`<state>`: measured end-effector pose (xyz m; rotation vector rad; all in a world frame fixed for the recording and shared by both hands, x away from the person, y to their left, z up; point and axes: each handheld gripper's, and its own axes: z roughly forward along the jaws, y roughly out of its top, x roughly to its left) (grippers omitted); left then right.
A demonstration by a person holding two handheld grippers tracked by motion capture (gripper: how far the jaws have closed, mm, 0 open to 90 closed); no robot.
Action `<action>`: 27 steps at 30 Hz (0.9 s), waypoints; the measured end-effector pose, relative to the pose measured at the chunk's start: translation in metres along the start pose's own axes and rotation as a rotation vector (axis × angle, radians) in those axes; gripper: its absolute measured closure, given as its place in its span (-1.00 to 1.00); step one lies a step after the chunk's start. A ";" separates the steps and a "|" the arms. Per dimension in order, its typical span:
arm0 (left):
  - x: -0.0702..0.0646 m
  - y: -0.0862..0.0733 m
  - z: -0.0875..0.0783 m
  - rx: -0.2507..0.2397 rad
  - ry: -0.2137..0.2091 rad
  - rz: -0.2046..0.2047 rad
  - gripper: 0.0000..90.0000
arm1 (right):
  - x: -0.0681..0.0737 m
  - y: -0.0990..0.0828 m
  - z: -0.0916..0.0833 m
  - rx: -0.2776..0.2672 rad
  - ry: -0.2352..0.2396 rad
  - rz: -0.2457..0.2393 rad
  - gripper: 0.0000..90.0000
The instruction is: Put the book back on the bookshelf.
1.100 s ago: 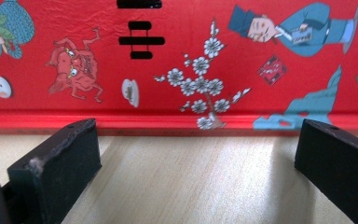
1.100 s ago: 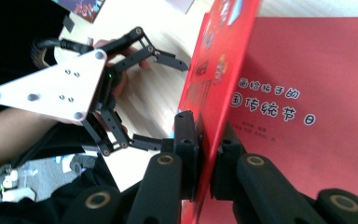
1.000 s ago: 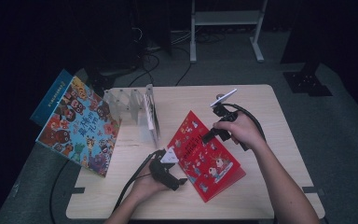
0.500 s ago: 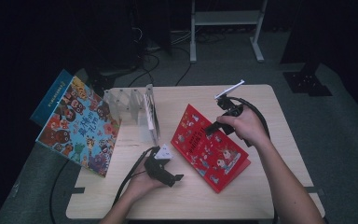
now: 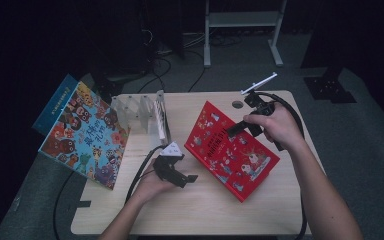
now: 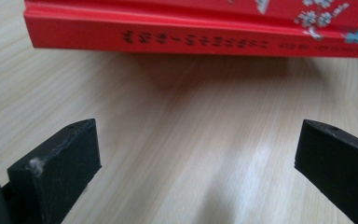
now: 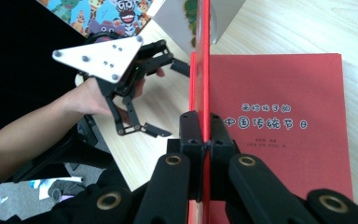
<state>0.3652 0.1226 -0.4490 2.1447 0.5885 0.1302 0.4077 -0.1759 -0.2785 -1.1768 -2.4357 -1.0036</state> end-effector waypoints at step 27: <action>0.013 0.025 -0.009 -0.150 -0.183 -0.107 -1.00 | 0.005 -0.004 -0.009 -0.009 0.087 -0.043 0.95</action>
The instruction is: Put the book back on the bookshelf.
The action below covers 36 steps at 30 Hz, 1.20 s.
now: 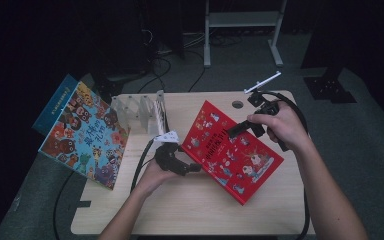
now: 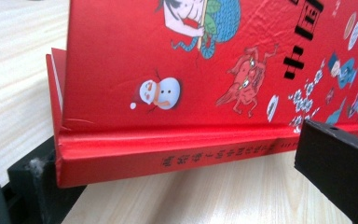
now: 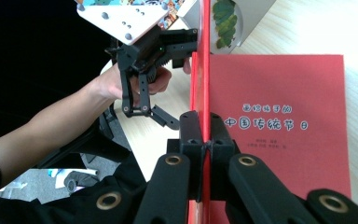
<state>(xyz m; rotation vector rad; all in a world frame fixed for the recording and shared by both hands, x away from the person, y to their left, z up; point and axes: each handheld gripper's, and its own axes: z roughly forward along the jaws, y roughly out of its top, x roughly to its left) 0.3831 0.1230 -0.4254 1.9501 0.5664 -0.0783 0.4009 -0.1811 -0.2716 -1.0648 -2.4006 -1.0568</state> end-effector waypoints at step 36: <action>0.002 0.028 -0.050 -0.120 0.065 0.063 -0.21 | -0.025 -0.042 0.018 -0.243 0.139 -0.166 0.94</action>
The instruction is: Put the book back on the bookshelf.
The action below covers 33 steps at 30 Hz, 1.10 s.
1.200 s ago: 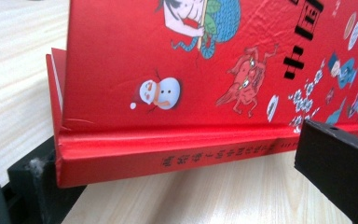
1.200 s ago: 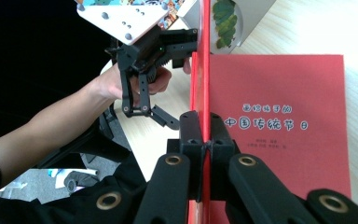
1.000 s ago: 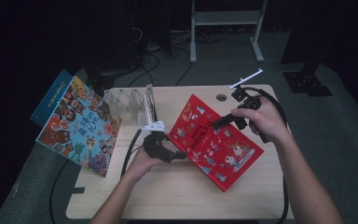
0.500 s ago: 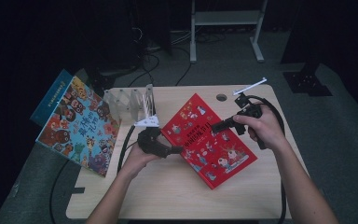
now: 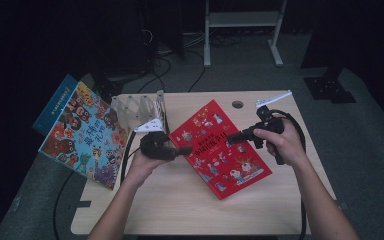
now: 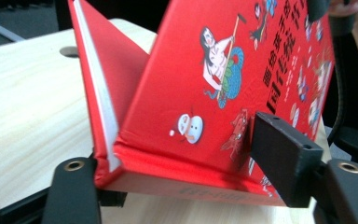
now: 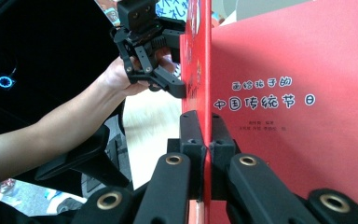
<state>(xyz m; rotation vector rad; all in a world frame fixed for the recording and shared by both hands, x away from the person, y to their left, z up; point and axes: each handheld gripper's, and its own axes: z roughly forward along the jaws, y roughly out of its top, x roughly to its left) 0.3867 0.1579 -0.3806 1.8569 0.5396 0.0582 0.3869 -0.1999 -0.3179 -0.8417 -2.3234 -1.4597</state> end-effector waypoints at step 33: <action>-0.008 0.023 -0.028 -0.141 -0.148 0.038 0.58 | -0.018 -0.034 0.018 -0.104 0.038 -0.169 0.70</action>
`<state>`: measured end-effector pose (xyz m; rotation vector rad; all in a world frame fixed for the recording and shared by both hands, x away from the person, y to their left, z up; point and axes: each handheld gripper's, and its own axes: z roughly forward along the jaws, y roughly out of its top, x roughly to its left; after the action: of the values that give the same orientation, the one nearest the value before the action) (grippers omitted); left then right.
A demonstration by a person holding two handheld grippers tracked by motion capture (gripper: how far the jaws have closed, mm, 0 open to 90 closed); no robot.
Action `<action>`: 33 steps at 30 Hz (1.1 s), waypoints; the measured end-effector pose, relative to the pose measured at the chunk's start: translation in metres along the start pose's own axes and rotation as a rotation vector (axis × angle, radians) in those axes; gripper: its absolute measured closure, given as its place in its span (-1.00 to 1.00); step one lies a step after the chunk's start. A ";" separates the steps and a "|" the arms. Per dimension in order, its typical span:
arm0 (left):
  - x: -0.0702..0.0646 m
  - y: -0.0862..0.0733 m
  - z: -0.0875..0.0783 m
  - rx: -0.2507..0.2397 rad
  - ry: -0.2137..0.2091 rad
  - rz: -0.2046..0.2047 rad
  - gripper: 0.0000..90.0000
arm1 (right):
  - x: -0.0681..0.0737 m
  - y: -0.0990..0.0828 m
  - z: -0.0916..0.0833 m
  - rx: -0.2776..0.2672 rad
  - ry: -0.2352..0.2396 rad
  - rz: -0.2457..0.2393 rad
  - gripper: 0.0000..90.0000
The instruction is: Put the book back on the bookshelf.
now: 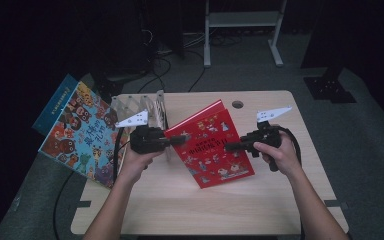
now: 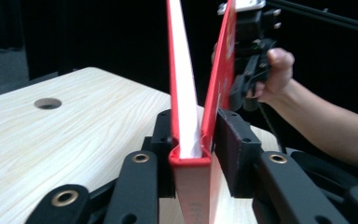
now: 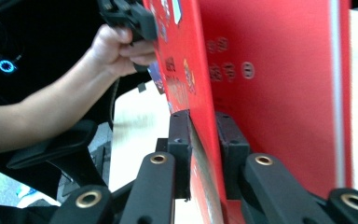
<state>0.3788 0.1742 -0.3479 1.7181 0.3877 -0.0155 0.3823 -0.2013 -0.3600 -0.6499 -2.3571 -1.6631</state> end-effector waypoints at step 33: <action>-0.022 0.030 -0.003 -0.016 0.071 0.046 0.78 | -0.009 -0.015 -0.005 0.100 -0.142 -0.051 0.22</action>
<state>0.3655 0.1682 -0.3140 1.7145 0.4002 0.0820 0.3827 -0.2118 -0.3742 -0.7164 -2.5574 -1.5549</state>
